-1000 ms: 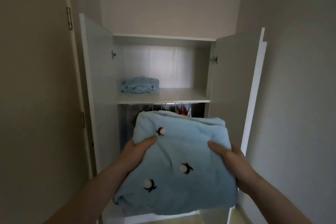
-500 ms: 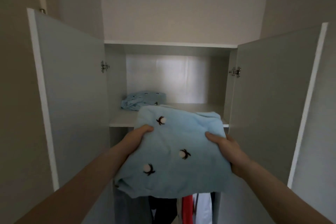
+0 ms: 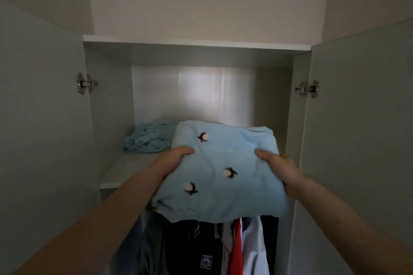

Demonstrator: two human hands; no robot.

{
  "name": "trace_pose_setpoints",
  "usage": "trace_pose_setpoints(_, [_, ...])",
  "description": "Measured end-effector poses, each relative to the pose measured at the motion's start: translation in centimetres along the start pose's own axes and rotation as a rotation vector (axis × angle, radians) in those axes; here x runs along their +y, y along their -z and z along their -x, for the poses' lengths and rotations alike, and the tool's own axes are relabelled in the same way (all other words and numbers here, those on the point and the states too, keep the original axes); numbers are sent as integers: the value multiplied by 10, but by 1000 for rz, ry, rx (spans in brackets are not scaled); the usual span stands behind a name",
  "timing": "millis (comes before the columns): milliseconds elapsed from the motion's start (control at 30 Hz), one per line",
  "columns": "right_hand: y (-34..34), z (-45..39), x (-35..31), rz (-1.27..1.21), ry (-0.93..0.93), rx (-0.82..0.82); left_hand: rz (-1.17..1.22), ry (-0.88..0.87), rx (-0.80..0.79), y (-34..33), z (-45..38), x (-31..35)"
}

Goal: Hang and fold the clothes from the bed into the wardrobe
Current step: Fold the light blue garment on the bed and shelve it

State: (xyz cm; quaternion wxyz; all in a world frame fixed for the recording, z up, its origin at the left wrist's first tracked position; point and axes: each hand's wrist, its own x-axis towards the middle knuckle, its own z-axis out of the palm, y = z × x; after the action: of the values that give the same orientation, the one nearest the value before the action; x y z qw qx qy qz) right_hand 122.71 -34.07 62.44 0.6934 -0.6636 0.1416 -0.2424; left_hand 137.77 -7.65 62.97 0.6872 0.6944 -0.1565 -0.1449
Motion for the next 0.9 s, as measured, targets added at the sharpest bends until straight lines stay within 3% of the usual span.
trace_pose_setpoints(333, [-2, -123, 7, 88, -114, 35, 62, 42, -20, -12, -130, -11])
trace_pose_setpoints(467, [-4, -178, 10, 78, -156, -32, 92, 55, -119, -14, -168, -1])
trace_pose_setpoints(633, [-8, -260, 7, 59, -204, -136, -61, 80, -189, -9, -224, 10])
trace_pose_setpoints(767, [-15, -321, 11, 93, -76, -93, -191, 10, 20, -17, -270, 11])
trace_pose_setpoints(833, [-19, -334, 23, 388, 77, 33, -394, -47, 147, -22, -280, -1])
trace_pose_setpoints(900, [-20, -335, 46, 616, 260, 44, -640, -155, 177, -25, -281, -27])
